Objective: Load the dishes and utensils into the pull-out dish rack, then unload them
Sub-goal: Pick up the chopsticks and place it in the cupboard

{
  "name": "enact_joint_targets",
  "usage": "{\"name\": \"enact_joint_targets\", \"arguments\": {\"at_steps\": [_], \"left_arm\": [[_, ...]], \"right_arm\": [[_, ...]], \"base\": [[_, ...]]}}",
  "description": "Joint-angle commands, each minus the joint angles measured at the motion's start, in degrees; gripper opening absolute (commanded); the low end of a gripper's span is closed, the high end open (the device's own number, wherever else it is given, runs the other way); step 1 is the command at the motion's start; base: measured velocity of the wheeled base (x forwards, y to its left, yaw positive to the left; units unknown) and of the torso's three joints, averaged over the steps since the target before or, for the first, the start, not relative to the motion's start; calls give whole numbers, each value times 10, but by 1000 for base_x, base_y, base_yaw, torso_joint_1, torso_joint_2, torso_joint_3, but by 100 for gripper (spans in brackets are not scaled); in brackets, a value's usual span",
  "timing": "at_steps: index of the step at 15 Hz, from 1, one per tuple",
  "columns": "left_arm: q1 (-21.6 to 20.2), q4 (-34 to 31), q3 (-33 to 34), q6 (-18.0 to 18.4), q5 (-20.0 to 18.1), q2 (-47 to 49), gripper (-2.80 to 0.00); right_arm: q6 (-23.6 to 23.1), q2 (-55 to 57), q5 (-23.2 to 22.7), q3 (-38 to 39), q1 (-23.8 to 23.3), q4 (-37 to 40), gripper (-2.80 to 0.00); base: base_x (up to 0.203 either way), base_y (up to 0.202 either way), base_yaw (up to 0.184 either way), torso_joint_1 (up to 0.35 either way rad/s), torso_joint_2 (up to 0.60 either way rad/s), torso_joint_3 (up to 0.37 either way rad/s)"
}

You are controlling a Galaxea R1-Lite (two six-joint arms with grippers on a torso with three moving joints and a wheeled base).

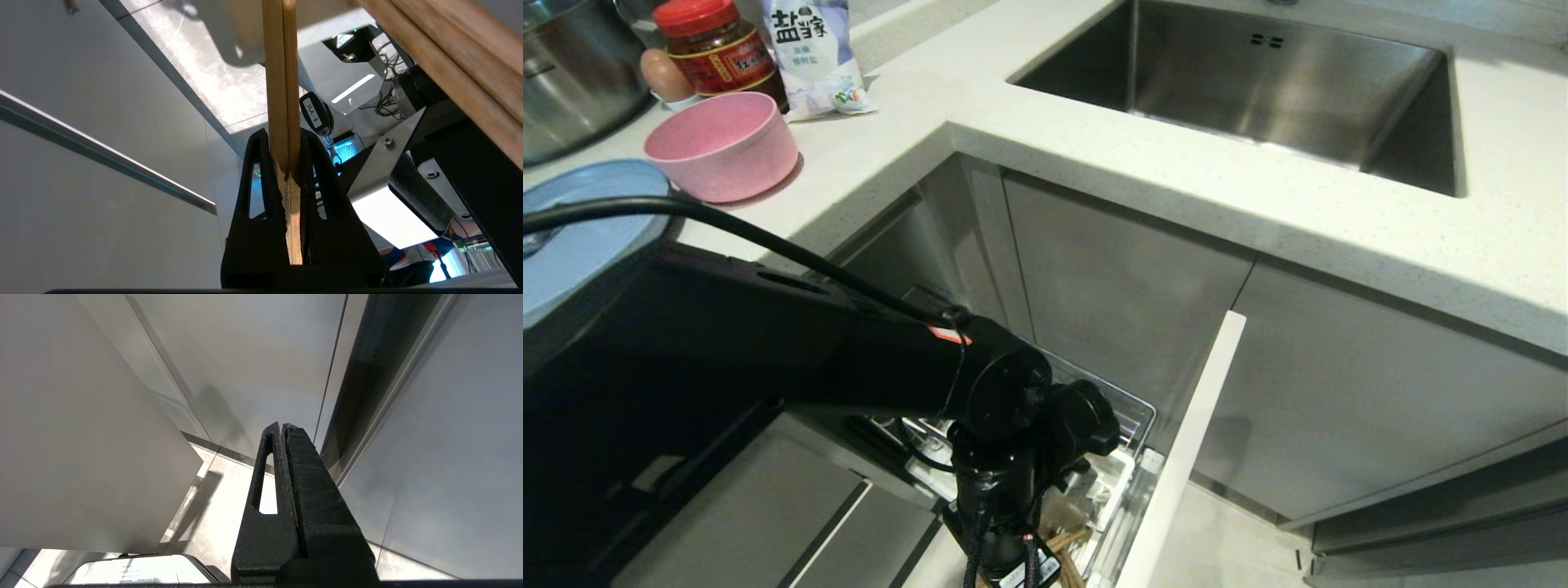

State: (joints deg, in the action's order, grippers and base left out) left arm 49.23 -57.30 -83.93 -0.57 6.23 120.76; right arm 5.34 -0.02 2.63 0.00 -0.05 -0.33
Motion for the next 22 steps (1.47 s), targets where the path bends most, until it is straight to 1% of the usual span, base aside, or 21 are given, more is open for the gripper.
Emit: {"name": "enact_joint_targets", "arguments": {"at_steps": [1, 11, 12, 20, 22], "left_arm": [[-1, -2, -8, -1, 1, 19, -280], [-5, -1, -18, -2, 1, 29, -280], [-5, -1, -18, -2, 1, 29, 0], [-7, -3, -21, -3, 2, 18, 0], [-7, -3, -21, -11, 2, 8, 0]], "right_arm": [[0, -2, 0, 0, 0, 0, -280], [0, -2, 0, 0, 0, 0, -280], [0, -2, 1, 0, 0, 0, -280], [0, -2, 0, 0, 0, 0, -280], [0, -2, 0, 0, 0, 0, -280]], "base": [[0, 0, 0, 0, 0, 0], [0, 0, 0, 0, 0, 0], [0, 0, 0, 0, 0, 0], [0, 0, 0, 0, 0, 0], [0, 0, 0, 0, 0, 0]]}}
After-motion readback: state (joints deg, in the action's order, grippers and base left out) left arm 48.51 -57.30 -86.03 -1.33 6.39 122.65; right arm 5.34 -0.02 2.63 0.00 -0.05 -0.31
